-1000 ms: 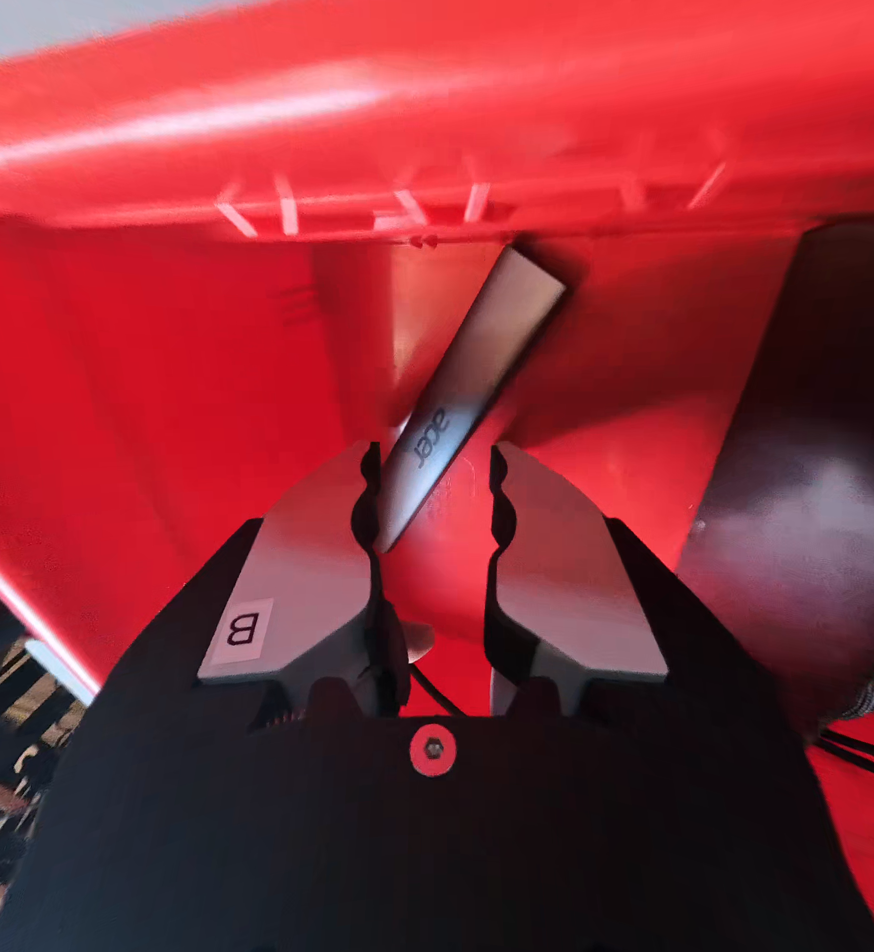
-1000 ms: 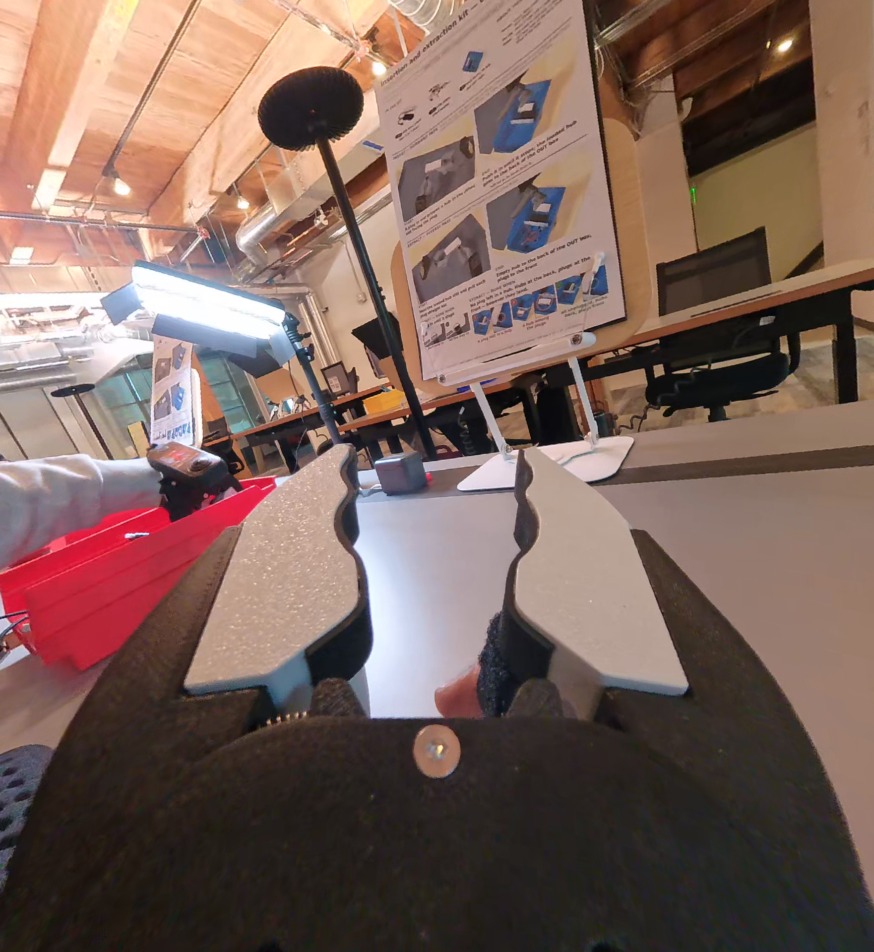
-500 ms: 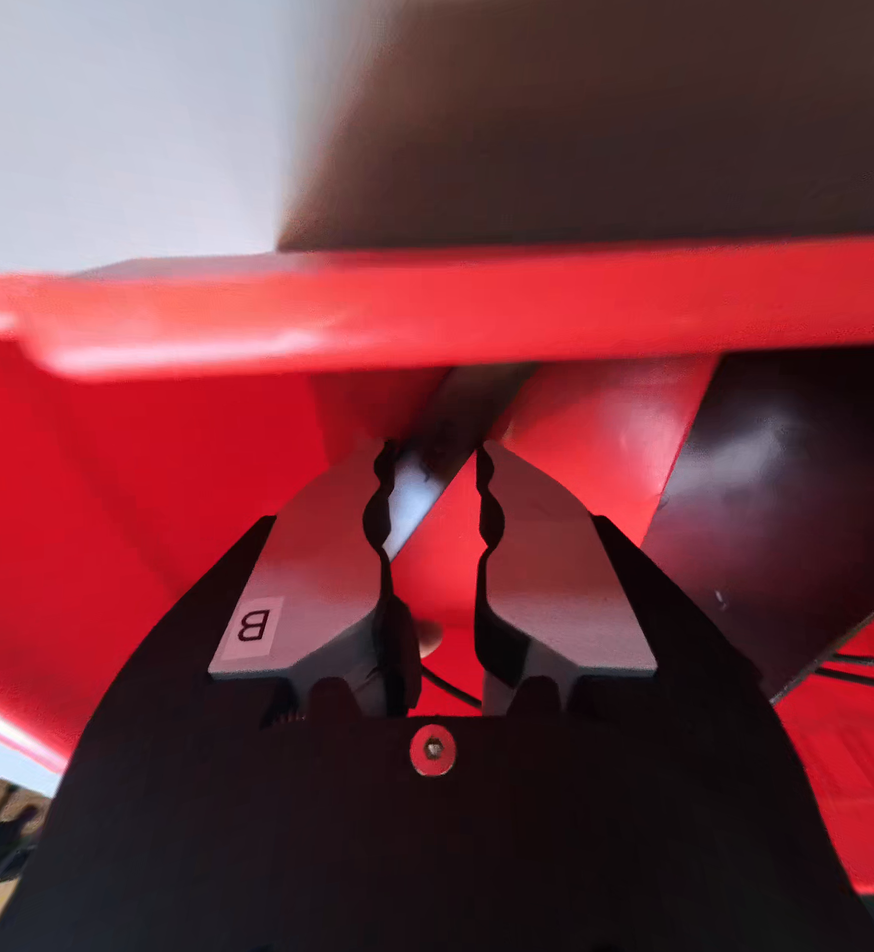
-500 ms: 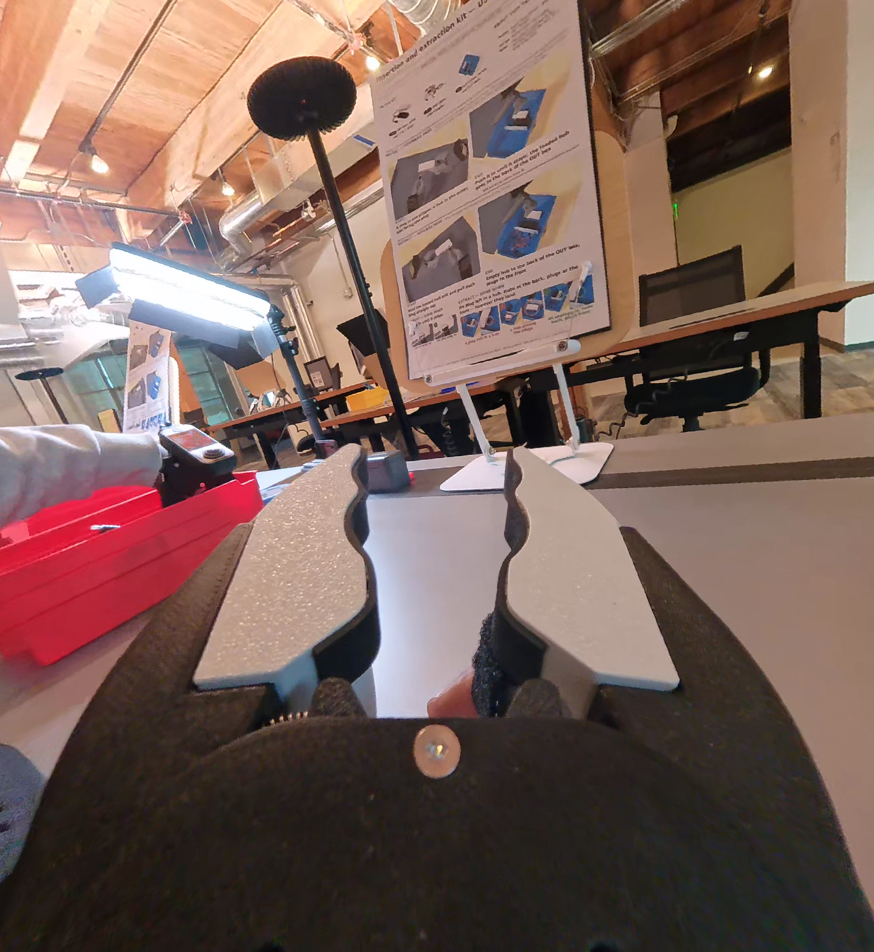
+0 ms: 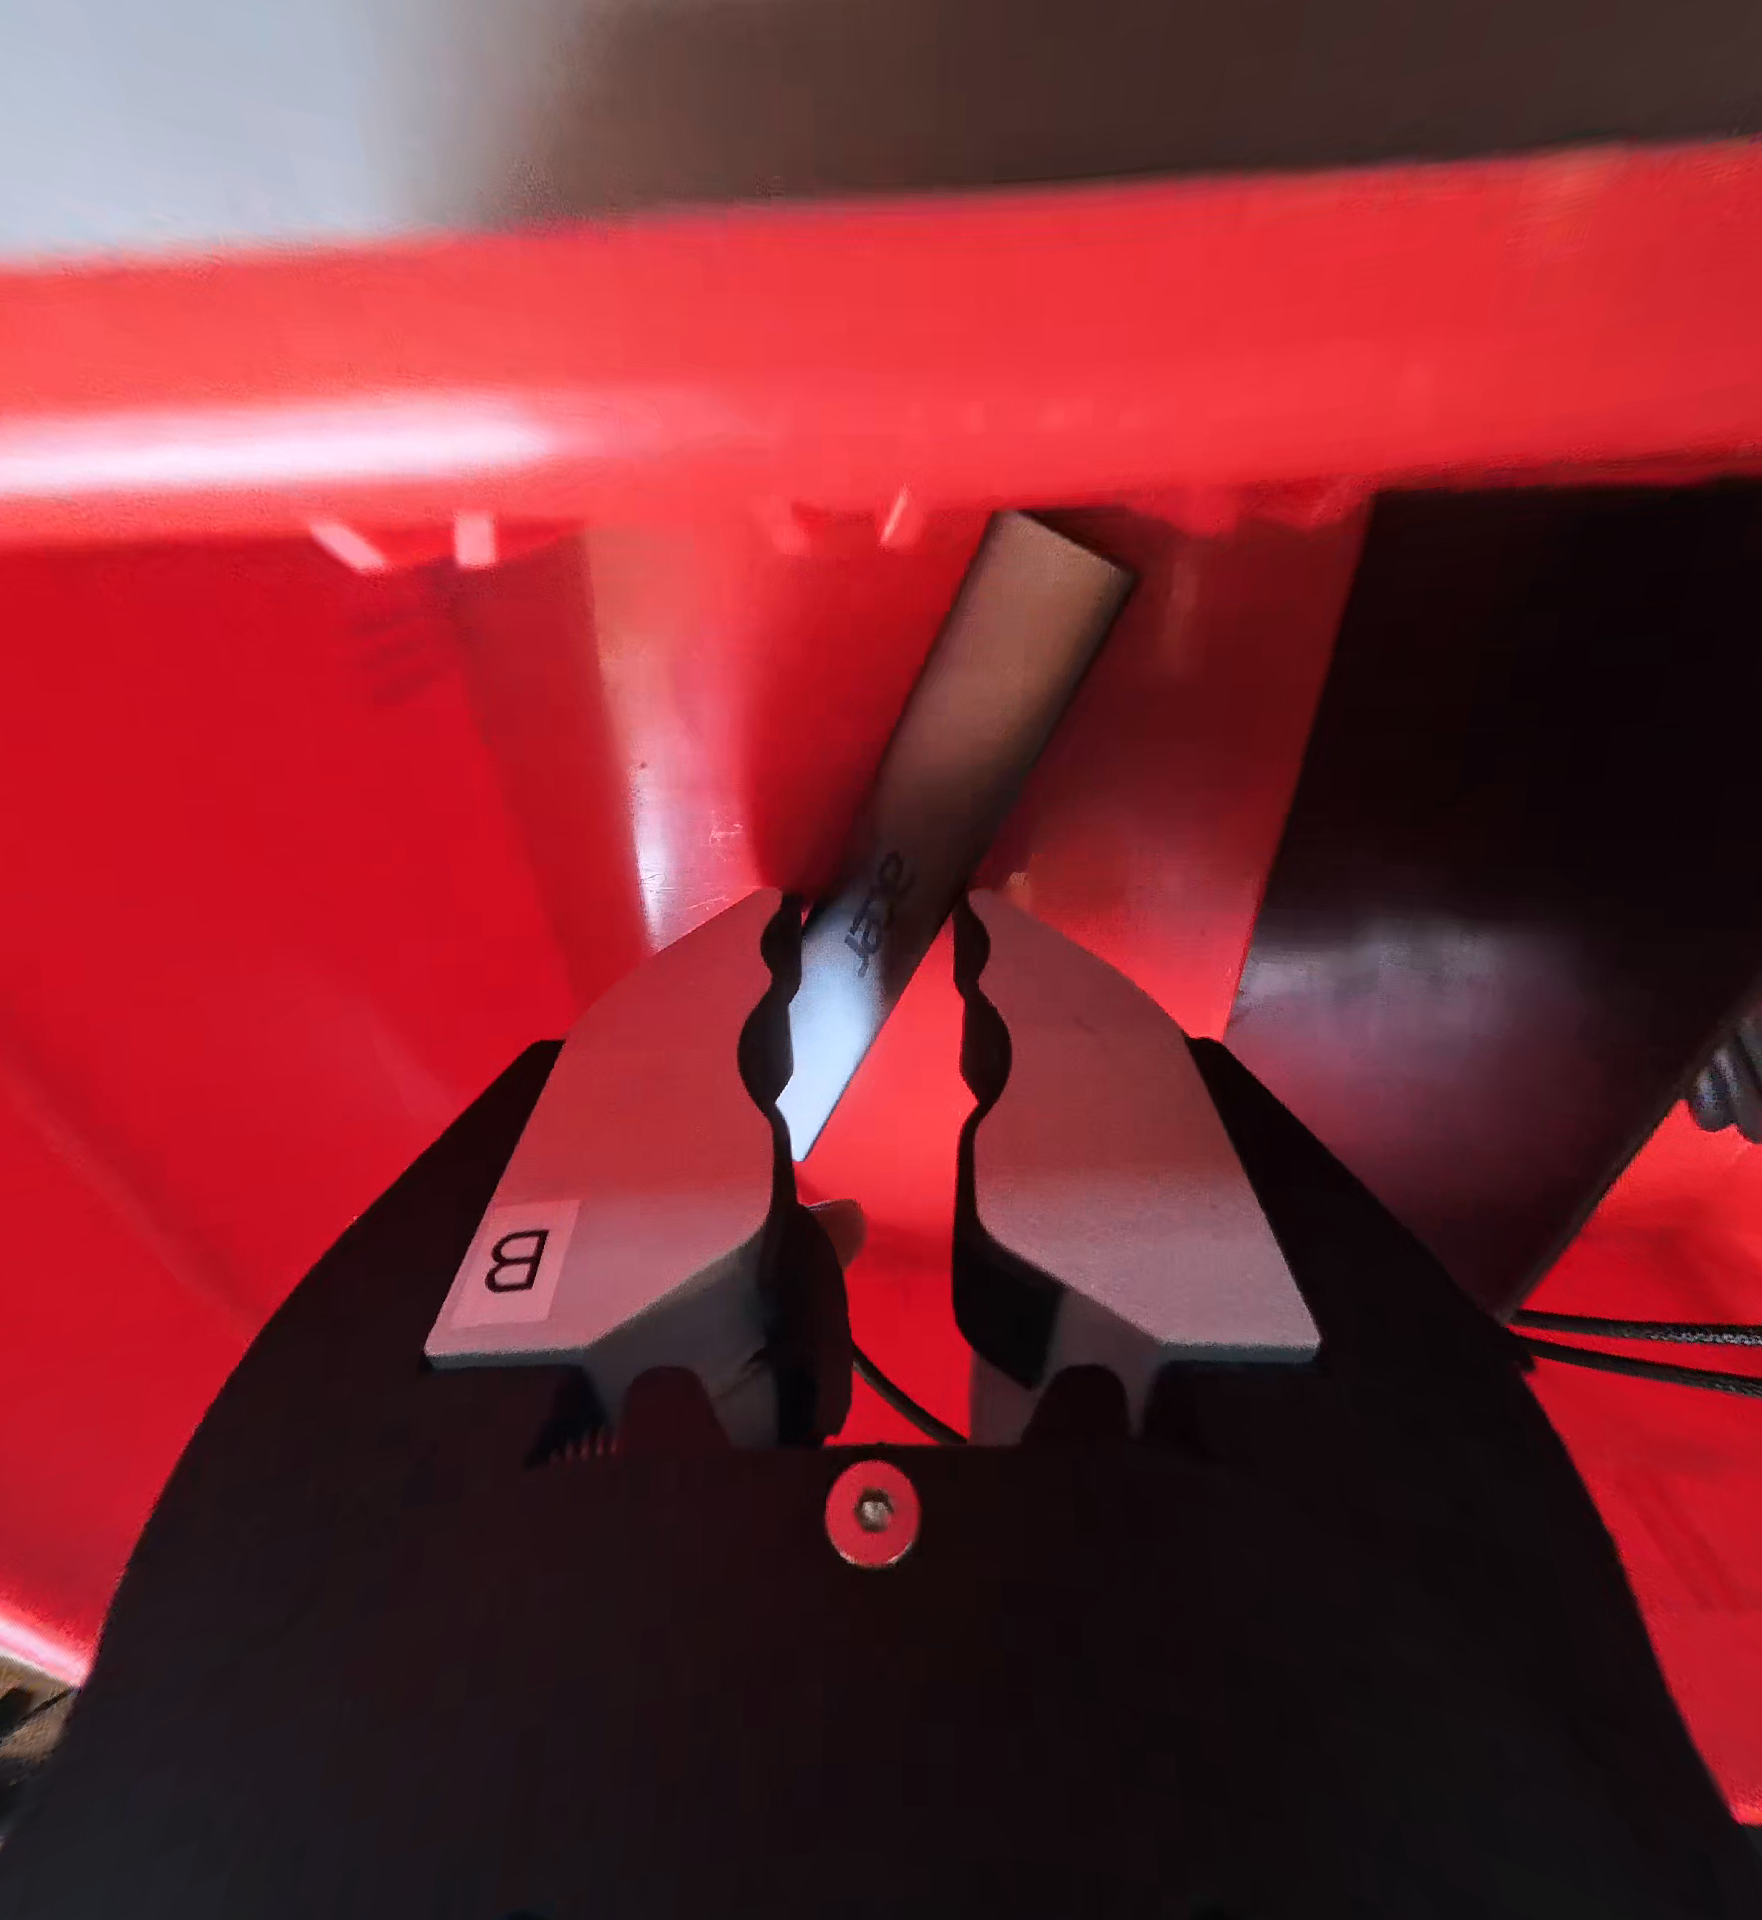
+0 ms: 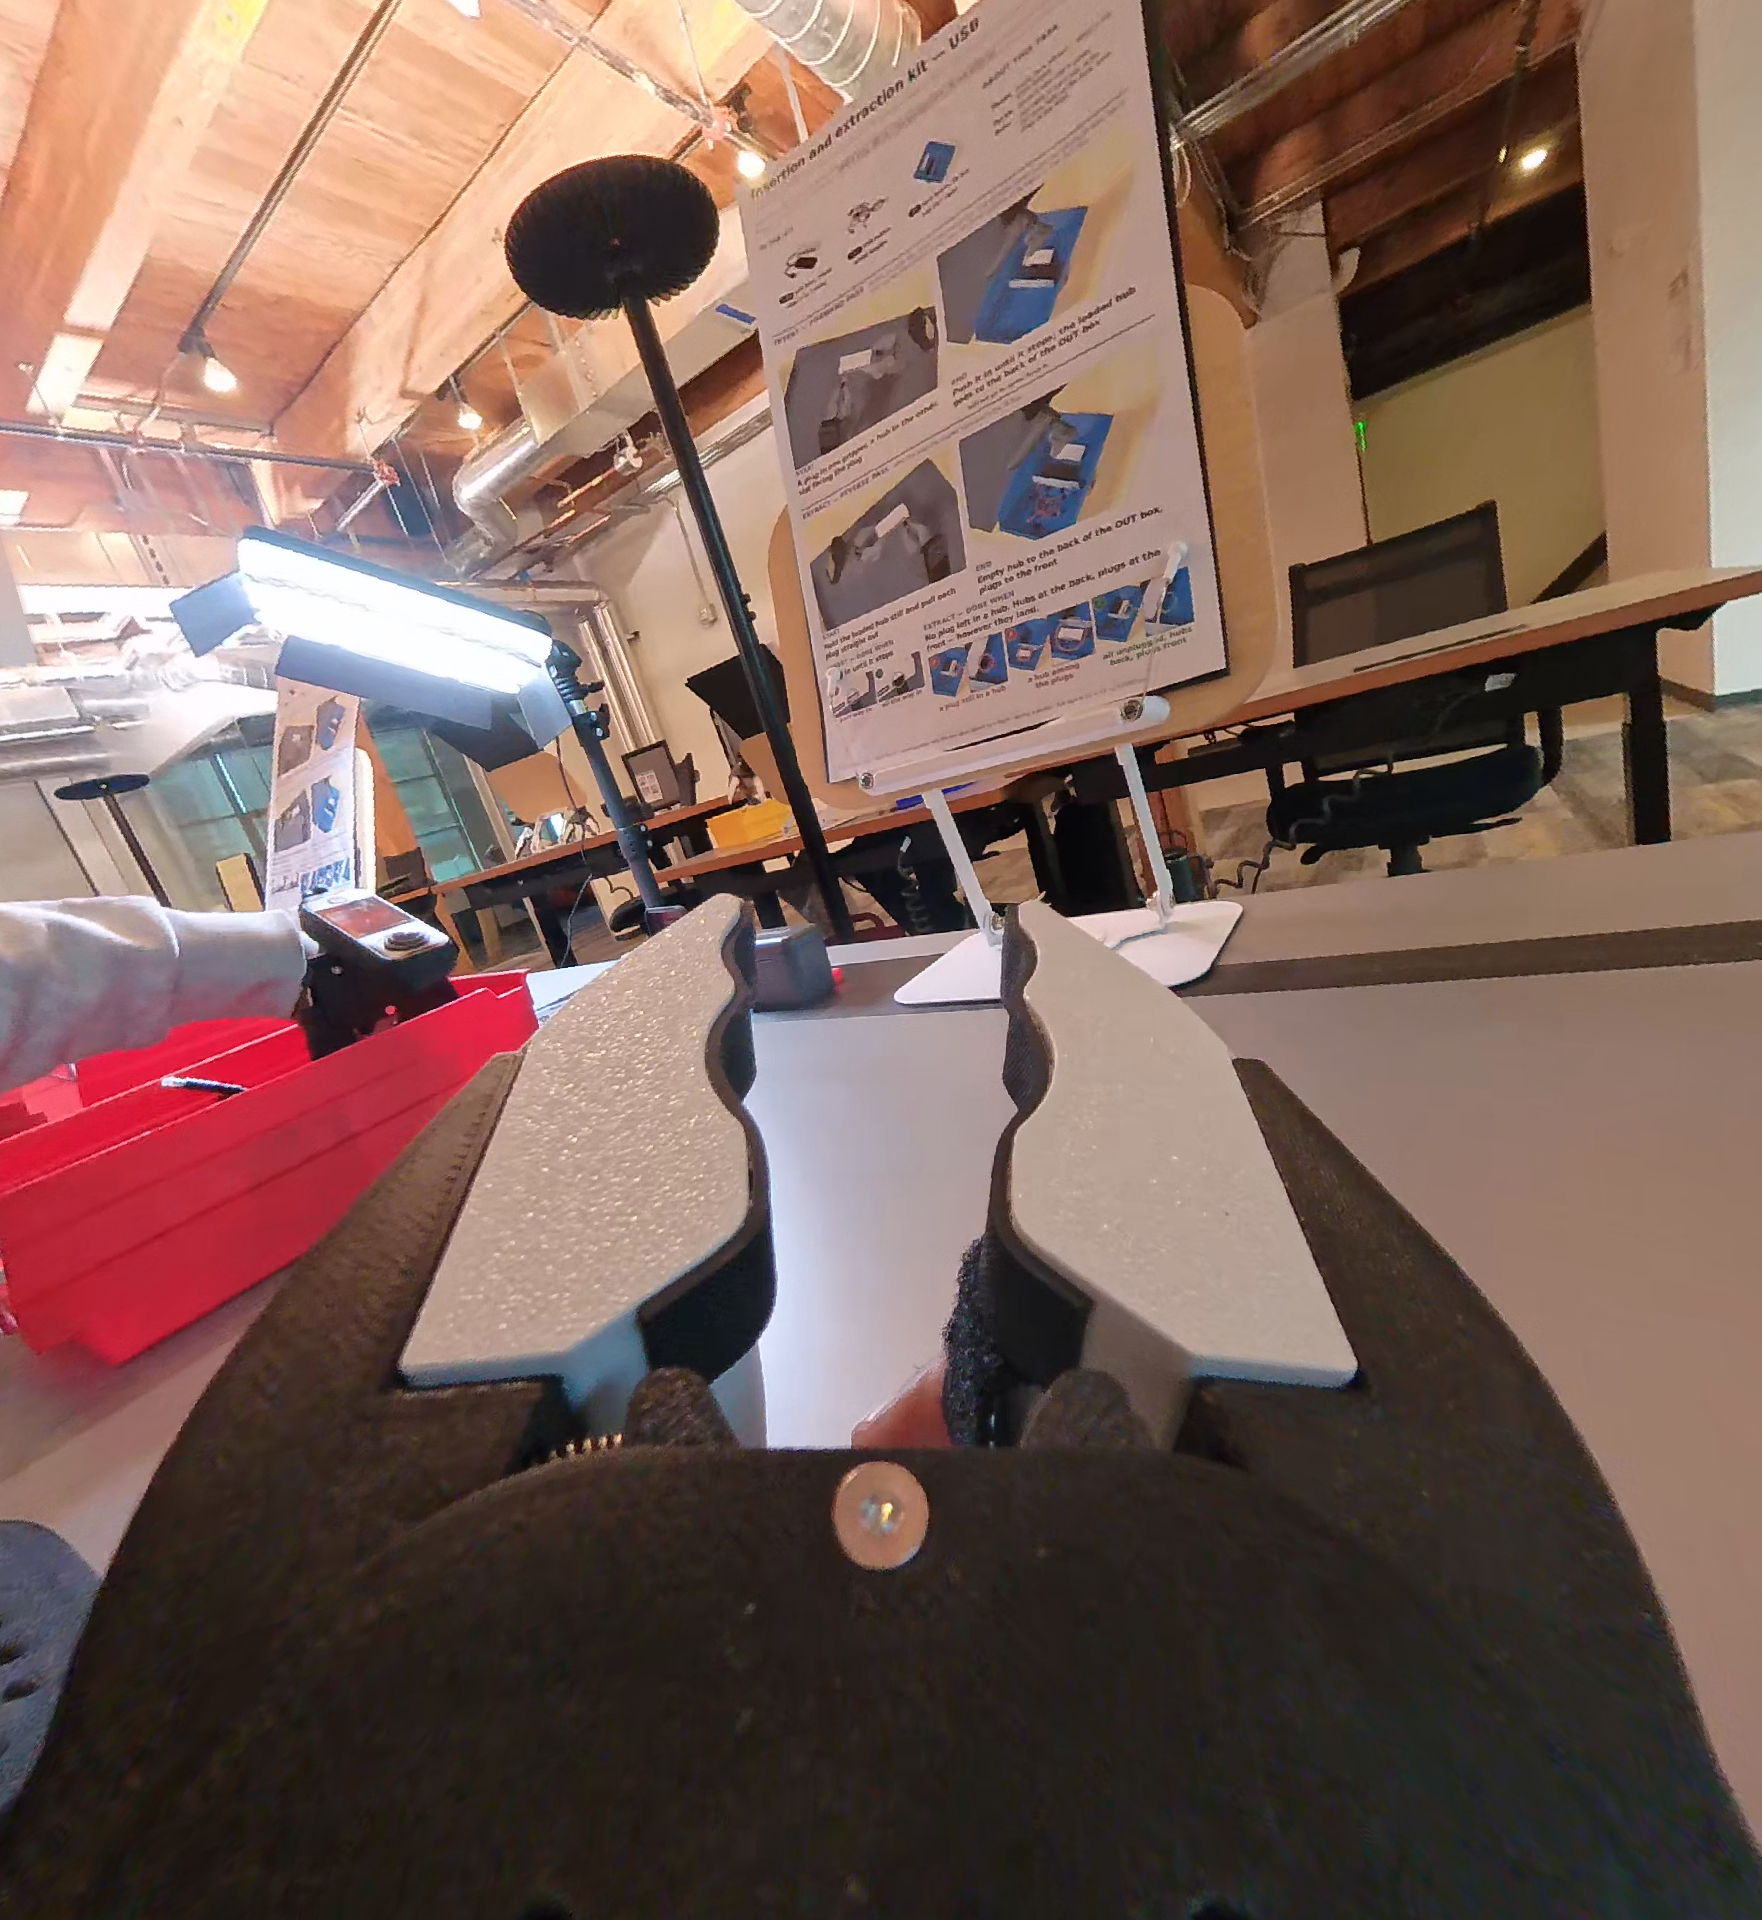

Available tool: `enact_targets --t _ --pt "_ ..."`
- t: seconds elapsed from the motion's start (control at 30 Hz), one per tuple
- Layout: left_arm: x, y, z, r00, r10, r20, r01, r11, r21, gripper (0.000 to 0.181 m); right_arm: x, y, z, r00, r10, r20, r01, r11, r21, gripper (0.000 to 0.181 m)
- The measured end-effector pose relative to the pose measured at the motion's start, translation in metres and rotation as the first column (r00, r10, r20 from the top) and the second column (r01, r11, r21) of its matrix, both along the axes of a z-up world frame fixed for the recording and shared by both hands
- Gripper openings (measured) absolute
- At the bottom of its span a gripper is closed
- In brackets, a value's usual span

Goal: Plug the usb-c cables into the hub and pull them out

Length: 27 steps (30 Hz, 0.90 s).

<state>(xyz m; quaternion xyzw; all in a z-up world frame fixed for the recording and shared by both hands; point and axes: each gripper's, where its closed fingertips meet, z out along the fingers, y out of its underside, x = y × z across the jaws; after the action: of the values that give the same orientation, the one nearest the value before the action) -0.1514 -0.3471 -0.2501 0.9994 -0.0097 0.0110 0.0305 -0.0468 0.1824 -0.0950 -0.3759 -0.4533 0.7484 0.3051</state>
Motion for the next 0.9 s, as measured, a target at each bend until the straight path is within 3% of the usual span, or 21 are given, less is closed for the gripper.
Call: enact_targets --t 0.23,0.37,0.5,0.6,0.73,0.83,0.9 --pt "0.004 -0.008 0.005 0.998 0.009 -0.064 -0.007 0.999 0.033 0.024 0.000 0.002 0.000 1.000 -0.006 -0.003 0.006 1.000 -0.007 0.044" --pt "-0.007 -0.010 0.038 0.967 0.126 -0.222 -0.095 0.985 0.143 0.023 0.000 0.001 0.002 1.000 0.002 -0.007 -0.002 1.000 -0.013 0.044" --pt "-0.020 -0.019 0.084 0.860 0.276 -0.429 -0.172 0.949 0.265 0.023 0.002 0.001 0.003 1.000 0.009 -0.013 -0.009 1.000 -0.019 0.044" --pt "-0.025 -0.027 0.126 0.723 0.368 -0.585 -0.178 0.917 0.356 0.023 0.004 0.001 0.006 1.000 0.013 -0.023 -0.013 1.000 -0.025 0.044" --pt "-0.022 -0.028 0.203 0.447 0.528 -0.722 -0.098 0.831 0.547 0.023 0.005 -0.002 0.007 0.999 0.028 -0.027 -0.029 0.999 -0.026 0.043" --pt "-0.007 -0.017 0.271 0.220 0.681 -0.699 0.066 0.704 0.707 0.023 0.007 -0.006 0.007 0.998 0.051 -0.024 -0.051 0.998 -0.023 0.044" --pt "0.013 0.000 0.309 0.116 0.773 -0.624 0.225 0.591 0.775 0.023 0.008 -0.008 0.008 0.998 0.062 -0.026 -0.063 0.998 -0.017 0.044"
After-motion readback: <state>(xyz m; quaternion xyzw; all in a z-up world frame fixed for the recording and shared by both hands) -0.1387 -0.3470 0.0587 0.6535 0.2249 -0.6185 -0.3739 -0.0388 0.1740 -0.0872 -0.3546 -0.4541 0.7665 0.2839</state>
